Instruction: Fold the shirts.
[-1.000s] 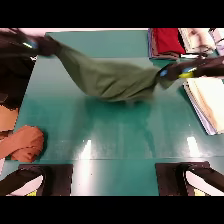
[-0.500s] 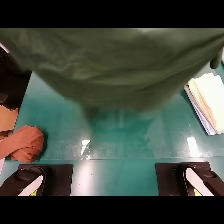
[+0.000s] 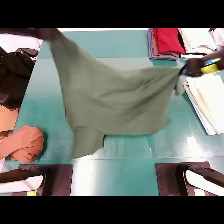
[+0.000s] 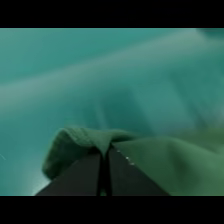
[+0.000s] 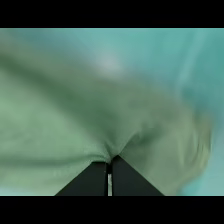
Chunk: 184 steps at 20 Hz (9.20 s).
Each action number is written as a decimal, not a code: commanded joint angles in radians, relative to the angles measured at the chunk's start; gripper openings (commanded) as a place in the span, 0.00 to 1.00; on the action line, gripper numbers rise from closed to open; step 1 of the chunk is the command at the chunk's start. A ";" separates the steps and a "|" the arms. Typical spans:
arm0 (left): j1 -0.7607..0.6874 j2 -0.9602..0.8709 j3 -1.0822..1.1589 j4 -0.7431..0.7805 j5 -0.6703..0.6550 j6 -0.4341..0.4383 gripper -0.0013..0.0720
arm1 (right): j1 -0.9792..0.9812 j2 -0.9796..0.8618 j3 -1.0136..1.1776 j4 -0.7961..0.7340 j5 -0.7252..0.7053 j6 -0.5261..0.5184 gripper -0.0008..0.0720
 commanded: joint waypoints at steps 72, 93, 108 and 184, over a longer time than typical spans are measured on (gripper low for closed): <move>0.089 0.678 -0.076 -0.158 0.203 0.000 0.05 | -0.365 0.480 0.127 0.290 -0.156 -0.185 0.03; 0.089 -0.151 -0.337 -0.031 0.074 -0.087 0.05 | -0.086 -0.318 0.055 -0.055 -0.054 -0.083 0.03; 0.214 -0.242 -0.251 -0.192 -0.193 0.009 0.05 | -0.124 -0.363 0.106 -0.035 -0.032 -0.115 0.03; 0.194 0.491 -1.050 -0.214 0.142 -0.009 0.05 | -0.309 0.104 -0.494 -0.042 -0.030 -0.153 0.03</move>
